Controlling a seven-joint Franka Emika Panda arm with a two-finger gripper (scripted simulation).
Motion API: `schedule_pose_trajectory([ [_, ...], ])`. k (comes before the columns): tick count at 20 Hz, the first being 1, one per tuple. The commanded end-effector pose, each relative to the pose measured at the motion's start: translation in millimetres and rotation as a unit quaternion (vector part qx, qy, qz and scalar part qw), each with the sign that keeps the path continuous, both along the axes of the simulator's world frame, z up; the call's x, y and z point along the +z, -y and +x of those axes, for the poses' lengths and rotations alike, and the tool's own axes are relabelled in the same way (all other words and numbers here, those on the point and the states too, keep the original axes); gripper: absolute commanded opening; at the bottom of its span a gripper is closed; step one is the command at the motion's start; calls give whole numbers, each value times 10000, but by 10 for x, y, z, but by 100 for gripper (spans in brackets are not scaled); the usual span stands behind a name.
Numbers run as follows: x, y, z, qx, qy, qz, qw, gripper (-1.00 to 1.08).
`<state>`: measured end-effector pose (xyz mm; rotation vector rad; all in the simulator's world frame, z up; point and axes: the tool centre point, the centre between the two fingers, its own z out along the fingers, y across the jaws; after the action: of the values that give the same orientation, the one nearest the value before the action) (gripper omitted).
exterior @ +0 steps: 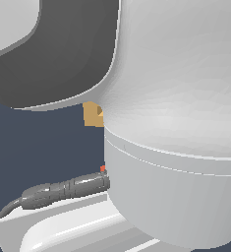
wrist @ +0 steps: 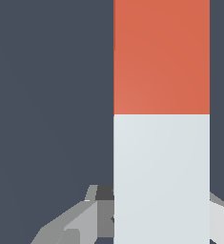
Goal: Insert the peg into the horizontal hole in a box.
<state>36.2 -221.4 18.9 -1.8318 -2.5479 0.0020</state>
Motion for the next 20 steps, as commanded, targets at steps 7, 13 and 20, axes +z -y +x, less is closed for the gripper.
schedule_pose_trajectory([
  [7, 77, -330, -199, -233, 15, -4, 9997, -100],
  [13, 149, -740, -432, -521, 16, -5, 9986, -100],
  [20, 254, -1359, -721, -936, 16, -5, 9956, -100],
])
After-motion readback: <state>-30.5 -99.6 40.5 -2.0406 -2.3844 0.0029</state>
